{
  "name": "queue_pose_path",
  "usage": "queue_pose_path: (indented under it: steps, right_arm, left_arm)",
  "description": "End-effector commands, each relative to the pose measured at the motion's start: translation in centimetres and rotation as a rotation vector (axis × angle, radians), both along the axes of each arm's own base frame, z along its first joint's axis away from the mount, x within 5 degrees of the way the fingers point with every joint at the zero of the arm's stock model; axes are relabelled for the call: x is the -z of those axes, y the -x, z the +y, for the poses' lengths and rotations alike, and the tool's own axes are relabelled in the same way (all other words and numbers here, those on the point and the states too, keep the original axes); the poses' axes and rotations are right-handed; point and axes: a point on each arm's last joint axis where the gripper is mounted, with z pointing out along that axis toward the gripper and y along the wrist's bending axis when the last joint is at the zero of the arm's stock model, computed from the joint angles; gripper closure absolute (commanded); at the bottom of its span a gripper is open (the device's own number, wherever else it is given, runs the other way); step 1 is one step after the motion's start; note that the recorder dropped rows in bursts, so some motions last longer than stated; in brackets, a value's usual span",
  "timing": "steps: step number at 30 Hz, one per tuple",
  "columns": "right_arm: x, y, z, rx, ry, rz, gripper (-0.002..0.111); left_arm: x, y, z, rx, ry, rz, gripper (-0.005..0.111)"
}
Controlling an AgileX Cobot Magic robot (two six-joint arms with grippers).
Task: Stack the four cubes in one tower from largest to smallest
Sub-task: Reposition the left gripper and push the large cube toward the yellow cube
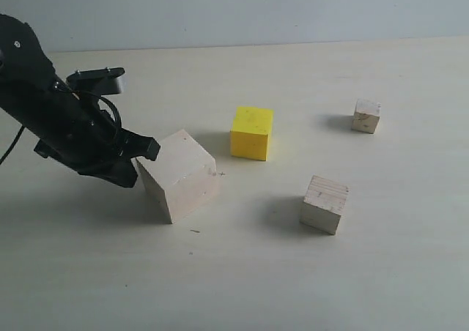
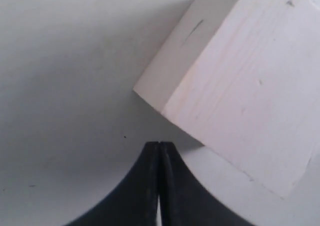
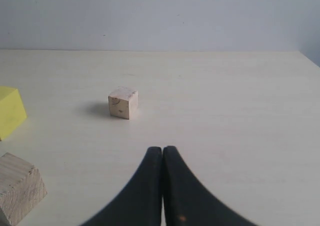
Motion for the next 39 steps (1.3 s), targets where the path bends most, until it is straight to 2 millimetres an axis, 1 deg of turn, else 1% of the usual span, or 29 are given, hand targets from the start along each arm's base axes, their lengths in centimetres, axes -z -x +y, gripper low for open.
queue_pose_path:
  steps: [1,7,21,28,34,39]
  right_arm:
    - [0.0,0.0,0.0,-0.003,0.003,-0.017,0.108]
    - [0.0,0.0,0.0,-0.003,0.003,-0.017,0.108]
    - [0.0,0.0,0.0,-0.003,0.004,-0.014,0.108]
    - [0.0,0.0,0.0,-0.003,0.004,-0.014,0.108]
    - [0.0,0.0,0.0,-0.003,0.004,-0.014,0.108]
    - [0.0,0.0,0.0,-0.003,0.004,-0.014,0.108]
  left_arm:
    - [0.6,-0.4,-0.2,-0.012,0.012,-0.027,0.107]
    - [0.5,-1.2,-0.2,-0.037,0.019,-0.101,0.107]
    - [0.1,-2.1,-0.4,-0.07,0.055,-0.207,0.107]
    - [-0.1,-2.1,-0.9,-0.063,0.108,-0.205,0.107]
    - [0.0,-1.9,-0.9,-0.053,0.111,-0.182,0.107]
    - [0.2,-1.2,-0.9,-0.034,0.112,-0.12,0.107]
